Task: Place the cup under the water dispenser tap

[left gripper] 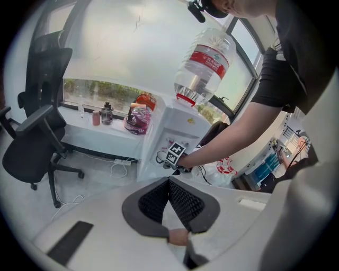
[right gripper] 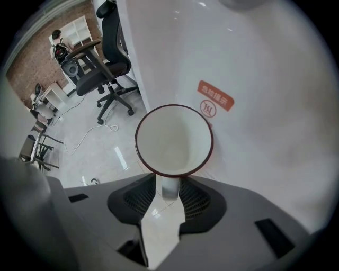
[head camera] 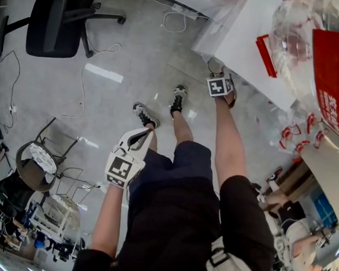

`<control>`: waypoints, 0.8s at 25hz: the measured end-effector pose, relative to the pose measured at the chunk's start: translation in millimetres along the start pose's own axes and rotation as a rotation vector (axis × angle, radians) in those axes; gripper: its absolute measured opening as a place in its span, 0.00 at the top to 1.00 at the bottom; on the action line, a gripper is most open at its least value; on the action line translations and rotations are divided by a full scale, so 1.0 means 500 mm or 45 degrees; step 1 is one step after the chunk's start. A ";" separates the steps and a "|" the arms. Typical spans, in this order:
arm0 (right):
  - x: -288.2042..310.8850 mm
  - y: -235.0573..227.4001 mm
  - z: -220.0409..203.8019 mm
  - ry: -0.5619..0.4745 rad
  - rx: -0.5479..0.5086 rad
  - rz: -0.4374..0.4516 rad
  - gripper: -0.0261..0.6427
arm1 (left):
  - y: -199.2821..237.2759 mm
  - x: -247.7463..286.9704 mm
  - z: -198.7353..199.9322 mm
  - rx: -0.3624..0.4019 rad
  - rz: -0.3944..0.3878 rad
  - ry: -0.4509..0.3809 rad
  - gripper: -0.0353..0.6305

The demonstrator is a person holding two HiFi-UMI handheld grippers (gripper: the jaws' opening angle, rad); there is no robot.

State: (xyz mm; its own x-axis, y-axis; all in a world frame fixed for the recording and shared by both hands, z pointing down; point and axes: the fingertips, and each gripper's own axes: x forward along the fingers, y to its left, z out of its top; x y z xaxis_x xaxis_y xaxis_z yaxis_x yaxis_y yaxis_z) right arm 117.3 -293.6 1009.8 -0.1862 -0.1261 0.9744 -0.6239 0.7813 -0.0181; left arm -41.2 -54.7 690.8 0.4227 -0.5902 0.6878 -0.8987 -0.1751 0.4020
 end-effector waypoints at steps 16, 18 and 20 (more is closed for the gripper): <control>-0.095 0.005 -0.089 -0.045 -0.037 -0.165 0.72 | -0.021 -0.010 0.032 0.073 -0.031 -0.027 0.95; -0.107 0.012 -0.107 -0.061 -0.010 -0.161 0.72 | -0.018 -0.010 0.034 0.080 -0.032 -0.022 0.95; -0.123 0.023 -0.127 -0.058 0.007 -0.147 0.73 | -0.016 -0.008 0.042 0.095 -0.037 -0.035 0.95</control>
State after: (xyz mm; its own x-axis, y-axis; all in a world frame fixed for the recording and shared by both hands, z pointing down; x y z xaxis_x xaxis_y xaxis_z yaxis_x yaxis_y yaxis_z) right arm 169.7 -238.0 963.9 -0.1472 -0.2427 0.9589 -0.6472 0.7568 0.0922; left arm -38.3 -67.5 672.1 0.4459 -0.6052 0.6594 -0.8929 -0.2498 0.3745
